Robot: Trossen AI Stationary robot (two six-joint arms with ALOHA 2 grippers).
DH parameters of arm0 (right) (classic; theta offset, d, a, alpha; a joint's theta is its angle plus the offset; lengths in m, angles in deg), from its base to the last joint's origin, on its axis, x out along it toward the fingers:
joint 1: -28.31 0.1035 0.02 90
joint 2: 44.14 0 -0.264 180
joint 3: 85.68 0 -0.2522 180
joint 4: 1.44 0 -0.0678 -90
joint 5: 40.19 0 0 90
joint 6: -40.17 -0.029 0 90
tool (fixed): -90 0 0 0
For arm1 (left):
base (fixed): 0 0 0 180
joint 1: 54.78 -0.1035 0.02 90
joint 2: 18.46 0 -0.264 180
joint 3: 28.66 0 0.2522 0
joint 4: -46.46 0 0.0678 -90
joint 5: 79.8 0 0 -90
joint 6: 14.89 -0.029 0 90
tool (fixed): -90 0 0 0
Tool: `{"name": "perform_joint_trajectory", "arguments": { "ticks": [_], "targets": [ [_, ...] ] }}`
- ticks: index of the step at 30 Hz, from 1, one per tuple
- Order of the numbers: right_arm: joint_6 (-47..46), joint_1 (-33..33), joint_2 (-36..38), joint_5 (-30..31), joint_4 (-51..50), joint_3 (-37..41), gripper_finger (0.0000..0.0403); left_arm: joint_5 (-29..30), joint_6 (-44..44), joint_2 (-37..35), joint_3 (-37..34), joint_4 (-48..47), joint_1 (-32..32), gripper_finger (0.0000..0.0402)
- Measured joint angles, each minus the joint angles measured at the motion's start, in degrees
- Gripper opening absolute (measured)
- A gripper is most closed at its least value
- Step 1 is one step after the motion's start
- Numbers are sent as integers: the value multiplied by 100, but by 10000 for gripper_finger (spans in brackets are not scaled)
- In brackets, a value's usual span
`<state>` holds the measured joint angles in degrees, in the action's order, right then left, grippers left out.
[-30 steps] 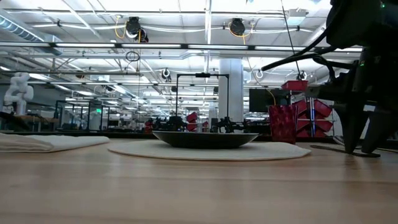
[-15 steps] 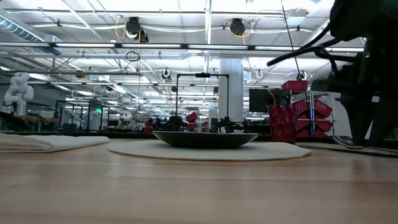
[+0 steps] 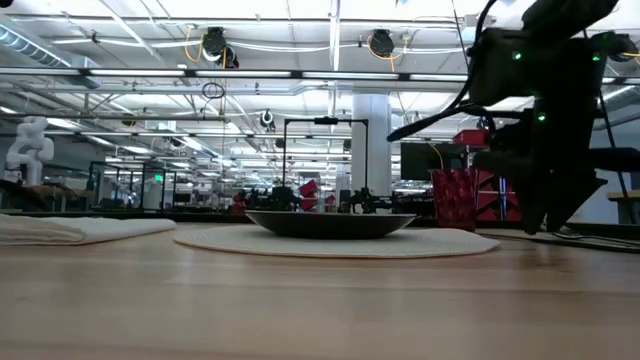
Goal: Set table place
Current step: Put the black table knife beside the white table mat
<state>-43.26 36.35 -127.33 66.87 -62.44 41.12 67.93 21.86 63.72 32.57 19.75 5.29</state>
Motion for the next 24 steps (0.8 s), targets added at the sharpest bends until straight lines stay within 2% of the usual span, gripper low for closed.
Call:
{"name": "perform_joint_trajectory", "arguments": {
  "ticks": [6,11,24],
  "targets": [
    [278,-263,27,-345,920,465,134,-21,33,0,-1,0,-10,129],
    [-99,-249,25,-371,856,544,121,-27,36,-2,1,0,-10,129],
    [-493,-237,21,-455,646,544,12,-51,39,-2,-1,-1,-6,129]
  ]
}}
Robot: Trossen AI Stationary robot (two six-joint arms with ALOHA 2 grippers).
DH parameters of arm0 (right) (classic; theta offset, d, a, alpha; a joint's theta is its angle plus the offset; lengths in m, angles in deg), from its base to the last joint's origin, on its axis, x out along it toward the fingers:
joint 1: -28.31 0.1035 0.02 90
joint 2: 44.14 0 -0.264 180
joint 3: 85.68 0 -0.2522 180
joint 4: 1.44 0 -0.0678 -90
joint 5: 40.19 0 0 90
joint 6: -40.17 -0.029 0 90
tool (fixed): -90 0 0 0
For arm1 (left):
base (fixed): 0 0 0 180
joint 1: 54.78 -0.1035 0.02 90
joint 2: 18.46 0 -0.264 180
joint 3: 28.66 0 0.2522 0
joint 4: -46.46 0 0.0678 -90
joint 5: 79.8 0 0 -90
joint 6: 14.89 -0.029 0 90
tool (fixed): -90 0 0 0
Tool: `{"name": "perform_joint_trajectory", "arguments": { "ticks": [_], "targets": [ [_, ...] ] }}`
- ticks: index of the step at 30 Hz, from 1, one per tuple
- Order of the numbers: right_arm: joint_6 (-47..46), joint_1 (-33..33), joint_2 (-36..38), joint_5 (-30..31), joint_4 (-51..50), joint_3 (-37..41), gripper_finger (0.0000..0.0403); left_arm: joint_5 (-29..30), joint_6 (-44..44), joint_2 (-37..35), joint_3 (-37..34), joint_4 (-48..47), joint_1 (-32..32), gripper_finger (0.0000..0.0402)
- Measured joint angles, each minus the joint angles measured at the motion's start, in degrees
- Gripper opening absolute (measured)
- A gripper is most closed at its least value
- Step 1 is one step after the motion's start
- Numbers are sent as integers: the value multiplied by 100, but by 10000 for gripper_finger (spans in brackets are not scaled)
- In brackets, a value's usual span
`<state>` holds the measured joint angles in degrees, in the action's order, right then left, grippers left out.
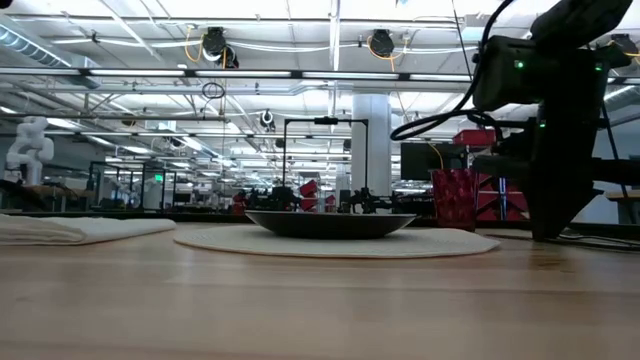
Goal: Set table place
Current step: Put the black table knife beside the white table mat
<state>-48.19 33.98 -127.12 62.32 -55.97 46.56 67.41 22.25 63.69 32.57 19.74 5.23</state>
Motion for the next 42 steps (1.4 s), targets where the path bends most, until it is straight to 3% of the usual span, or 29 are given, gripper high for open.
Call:
{"name": "perform_joint_trajectory", "arguments": {
  "ticks": [11,23,42],
  "targets": [
    [-553,-42,96,28,-330,7,13,2,6,0,2,1,1,129],
    [-355,-45,90,15,-434,-111,17,2,22,0,2,3,1,129],
    [-390,-46,96,39,-497,-184,68,2,147,0,1,3,1,129]
  ]
}}
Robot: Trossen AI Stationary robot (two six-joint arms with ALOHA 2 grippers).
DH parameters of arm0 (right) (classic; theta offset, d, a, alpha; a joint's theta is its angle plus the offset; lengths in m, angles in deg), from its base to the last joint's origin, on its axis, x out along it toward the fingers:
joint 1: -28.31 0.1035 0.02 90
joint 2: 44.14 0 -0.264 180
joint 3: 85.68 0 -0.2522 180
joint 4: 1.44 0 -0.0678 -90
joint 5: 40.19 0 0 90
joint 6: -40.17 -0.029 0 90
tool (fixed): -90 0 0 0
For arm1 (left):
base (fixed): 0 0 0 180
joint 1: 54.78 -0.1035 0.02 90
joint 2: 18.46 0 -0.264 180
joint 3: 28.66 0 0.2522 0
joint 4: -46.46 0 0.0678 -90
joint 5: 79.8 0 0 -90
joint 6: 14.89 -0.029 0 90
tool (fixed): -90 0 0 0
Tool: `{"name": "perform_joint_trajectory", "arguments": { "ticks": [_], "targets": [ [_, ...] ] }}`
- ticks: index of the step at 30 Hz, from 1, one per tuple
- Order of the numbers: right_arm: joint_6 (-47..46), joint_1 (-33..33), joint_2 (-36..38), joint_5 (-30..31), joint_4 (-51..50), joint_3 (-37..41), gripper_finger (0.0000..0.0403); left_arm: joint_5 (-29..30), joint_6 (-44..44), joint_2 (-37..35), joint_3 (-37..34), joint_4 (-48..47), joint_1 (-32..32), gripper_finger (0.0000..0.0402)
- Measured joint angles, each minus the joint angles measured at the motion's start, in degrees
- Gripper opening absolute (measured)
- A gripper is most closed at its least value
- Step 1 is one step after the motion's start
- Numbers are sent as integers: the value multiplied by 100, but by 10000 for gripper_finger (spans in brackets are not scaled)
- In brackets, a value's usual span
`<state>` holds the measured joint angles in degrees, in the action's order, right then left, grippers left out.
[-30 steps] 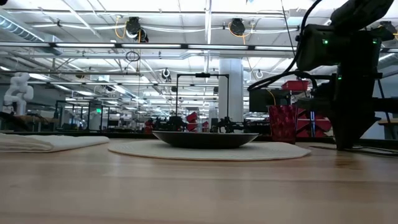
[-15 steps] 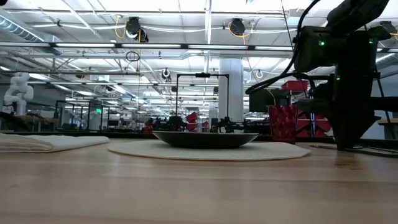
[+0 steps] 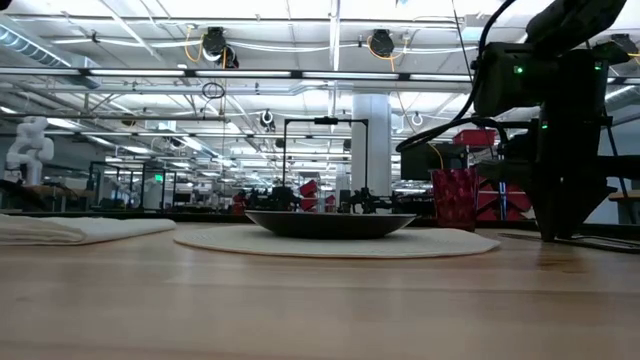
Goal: Set table place
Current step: Put the black table knife beside the white table mat, then put the black fork on the white table napkin
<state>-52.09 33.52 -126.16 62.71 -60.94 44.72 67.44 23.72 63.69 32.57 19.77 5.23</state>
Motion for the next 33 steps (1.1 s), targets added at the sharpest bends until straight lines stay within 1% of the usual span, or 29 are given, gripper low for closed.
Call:
{"name": "perform_joint_trajectory", "arguments": {
  "ticks": [9,20,23,29,31,33],
  "targets": [
    [80,11,86,-4,35,0,82,0,0,0,0,0,0,129],
    [58,15,586,17,38,-5,87,0,0,0,-1,-4,2,129],
    [134,15,811,124,-302,-184,87,0,0,0,-1,-2,2,129],
    [284,15,1179,635,-1733,-1010,87,0,-2,0,0,-2,0,129],
    [424,15,1235,741,-1994,-1266,87,-8,6,0,0,-2,2,129],
    [730,36,1271,913,-1995,-1502,87,-184,104,0,-1,-5,0,129]
  ]
}}
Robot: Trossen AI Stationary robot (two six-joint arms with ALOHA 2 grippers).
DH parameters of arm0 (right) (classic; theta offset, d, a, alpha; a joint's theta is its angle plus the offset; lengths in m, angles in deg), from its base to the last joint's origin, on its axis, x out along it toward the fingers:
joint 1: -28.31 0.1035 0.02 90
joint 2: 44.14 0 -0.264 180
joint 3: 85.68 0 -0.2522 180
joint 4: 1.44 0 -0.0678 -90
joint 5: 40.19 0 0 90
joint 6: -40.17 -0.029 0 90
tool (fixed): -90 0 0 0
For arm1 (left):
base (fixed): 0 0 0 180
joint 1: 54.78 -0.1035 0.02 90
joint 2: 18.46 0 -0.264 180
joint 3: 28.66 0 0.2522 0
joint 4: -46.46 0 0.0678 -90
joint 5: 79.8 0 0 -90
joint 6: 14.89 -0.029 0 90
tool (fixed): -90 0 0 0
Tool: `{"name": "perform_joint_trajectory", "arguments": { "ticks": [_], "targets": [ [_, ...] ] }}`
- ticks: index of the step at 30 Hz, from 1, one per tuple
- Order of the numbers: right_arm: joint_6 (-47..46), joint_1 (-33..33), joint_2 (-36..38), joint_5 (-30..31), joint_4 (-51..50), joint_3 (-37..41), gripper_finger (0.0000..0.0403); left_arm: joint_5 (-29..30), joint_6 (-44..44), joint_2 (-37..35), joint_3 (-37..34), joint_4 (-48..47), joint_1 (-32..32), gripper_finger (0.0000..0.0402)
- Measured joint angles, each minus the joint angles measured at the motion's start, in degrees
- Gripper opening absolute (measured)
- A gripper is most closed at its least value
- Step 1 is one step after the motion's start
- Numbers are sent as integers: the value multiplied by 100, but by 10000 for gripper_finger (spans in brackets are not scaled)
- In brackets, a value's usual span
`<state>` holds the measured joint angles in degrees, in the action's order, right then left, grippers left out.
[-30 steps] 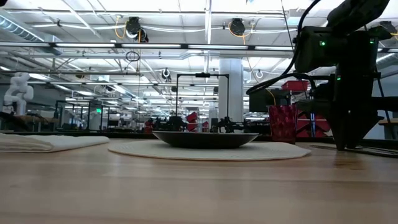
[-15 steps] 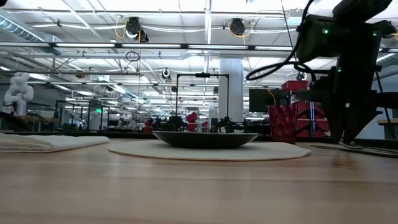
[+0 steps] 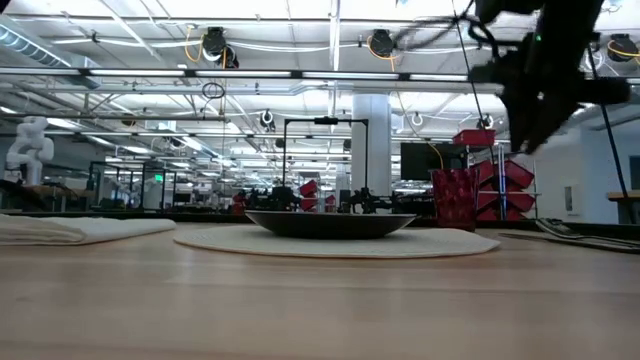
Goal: Set table place
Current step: Put the black fork on the white table napkin
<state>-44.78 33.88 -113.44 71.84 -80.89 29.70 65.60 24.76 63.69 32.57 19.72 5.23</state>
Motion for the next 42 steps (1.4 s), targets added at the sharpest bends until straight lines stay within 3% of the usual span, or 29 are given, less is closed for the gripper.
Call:
{"name": "perform_joint_trajectory", "arguments": {
  "ticks": [4,9,15,18,22,27,34,42],
  "targets": [
    [947,291,3,626,600,-361,87,-145,207,0,-85,-11,2,129],
    [2159,1000,-33,1668,2372,-430,87,-226,960,0,-140,-646,-37,129],
    [3696,1675,-487,2716,4193,-383,87,-901,3023,-156,-142,-3029,-598,129],
    [4132,1808,-877,2876,4760,-382,87,-1310,3971,-267,-142,-4269,-1104,129],
    [4275,1869,-1486,2883,5210,-380,86,-2636,4530,-295,-149,-5525,-1943,129],
    [4500,2007,-2196,2921,6073,-369,86,-3461,3688,-331,-151,-6090,-3024,129],
    [5438,2452,-2767,2864,7941,-369,86,-4148,1634,-368,-151,-6330,-4778,129],
    [5520,3115,-2953,2911,8645,-370,86,-4771,-276,-581,-151,-6366,-7067,129]
  ]
}}
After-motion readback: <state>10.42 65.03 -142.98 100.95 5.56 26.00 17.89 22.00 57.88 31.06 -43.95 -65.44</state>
